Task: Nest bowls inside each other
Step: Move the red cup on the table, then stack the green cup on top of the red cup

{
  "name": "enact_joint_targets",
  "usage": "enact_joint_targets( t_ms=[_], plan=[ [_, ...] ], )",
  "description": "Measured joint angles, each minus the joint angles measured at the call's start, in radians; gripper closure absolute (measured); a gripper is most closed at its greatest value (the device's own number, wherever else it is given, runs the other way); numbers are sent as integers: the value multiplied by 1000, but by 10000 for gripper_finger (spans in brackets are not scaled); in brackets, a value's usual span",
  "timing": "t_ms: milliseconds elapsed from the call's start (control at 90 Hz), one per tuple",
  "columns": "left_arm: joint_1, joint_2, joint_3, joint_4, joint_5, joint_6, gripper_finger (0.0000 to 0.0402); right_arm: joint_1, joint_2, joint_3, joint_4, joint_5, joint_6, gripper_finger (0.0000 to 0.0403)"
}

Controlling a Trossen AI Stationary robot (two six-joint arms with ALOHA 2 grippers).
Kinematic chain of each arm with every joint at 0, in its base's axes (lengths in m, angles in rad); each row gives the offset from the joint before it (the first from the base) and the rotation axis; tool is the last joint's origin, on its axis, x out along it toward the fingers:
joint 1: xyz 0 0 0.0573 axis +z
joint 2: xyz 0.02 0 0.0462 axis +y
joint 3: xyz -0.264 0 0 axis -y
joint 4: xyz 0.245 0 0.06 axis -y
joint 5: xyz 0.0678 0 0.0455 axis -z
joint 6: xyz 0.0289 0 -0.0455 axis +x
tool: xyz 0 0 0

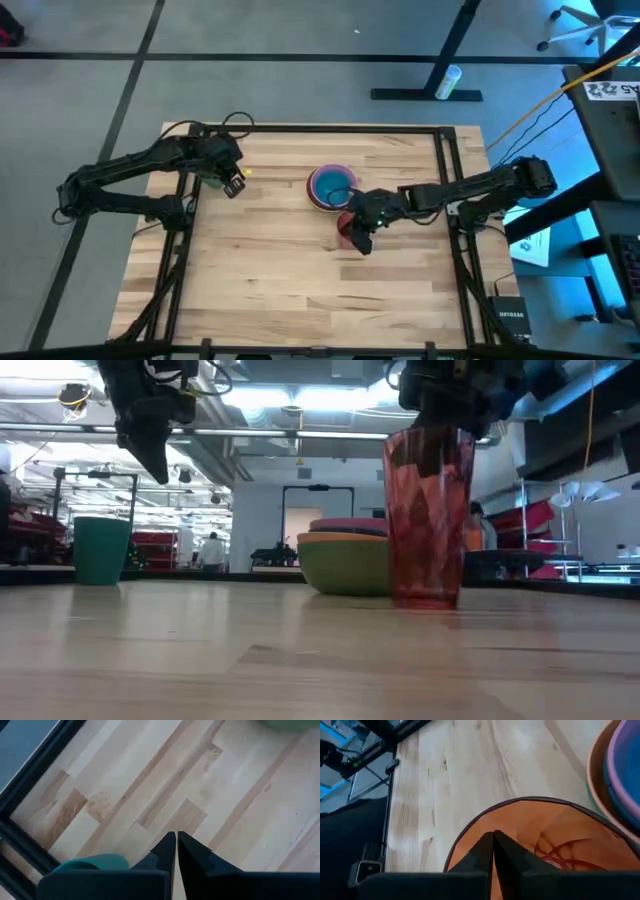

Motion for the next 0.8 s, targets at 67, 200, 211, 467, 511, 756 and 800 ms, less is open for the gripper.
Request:
enact_joint_targets(
  t_ms=[67, 200, 211, 467, 511, 756, 800],
  plan=[
    [0, 0, 0, -9, 0, 0, 402, 0, 0, 20, -3, 0, -27, 403],
    [0, 0, 0, -19, 28, 11, 402, -1, 0, 59, -14, 2, -72, 403],
    [0, 0, 0, -20, 32, 12, 402, -2, 0, 63, -18, 2, -75, 403],
    [0, 0, 0, -23, 36, 32, 402, -7, 0, 118, -55, 17, -143, 403],
    [-2, 0, 0, -23, 36, 38, 402, -5, 0, 141, -80, 38, -176, 403],
    [-8, 10, 0, -177, -36, -37, 402, -5, -25, 275, -432, 237, -347, 403],
    [-9, 15, 0, -215, -54, -72, 402, -5, -44, 278, -446, 255, -360, 403]
  ],
)
